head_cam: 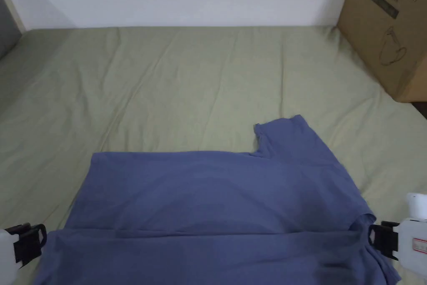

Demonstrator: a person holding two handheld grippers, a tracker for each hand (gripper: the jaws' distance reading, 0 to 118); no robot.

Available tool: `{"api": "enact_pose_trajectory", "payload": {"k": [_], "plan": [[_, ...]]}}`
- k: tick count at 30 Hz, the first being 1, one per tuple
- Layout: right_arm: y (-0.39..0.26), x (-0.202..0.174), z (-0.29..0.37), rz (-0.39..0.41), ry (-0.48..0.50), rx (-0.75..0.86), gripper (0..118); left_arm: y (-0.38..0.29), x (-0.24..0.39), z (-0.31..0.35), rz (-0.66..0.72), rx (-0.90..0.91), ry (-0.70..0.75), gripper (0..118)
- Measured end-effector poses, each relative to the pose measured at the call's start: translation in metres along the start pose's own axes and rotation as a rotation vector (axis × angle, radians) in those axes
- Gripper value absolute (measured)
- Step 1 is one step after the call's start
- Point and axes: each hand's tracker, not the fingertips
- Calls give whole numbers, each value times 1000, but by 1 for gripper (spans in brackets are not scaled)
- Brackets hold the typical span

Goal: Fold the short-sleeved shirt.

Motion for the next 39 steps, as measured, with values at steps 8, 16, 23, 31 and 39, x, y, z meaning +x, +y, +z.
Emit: {"api": "enact_pose_trajectory", "payload": {"k": [8, 16, 23, 31, 39], "plan": [[52, -10, -55, 20, 37, -27, 0, 6, 23, -54, -8, -89, -32, 0], [174, -3, -172, 82, -115, -81, 89, 31, 21, -97, -10, -125, -23, 0], [190, 3, -238, 119, -81, -235, 87, 39, 18, -111, -5, -149, -11, 0], [195, 3, -214, 18, 27, -204, 6, 48, 15, -118, 17, -173, -7, 111], [194, 2, -214, 33, 2, -193, 6, 110, 7, -178, 58, -136, 4, 110]]}}
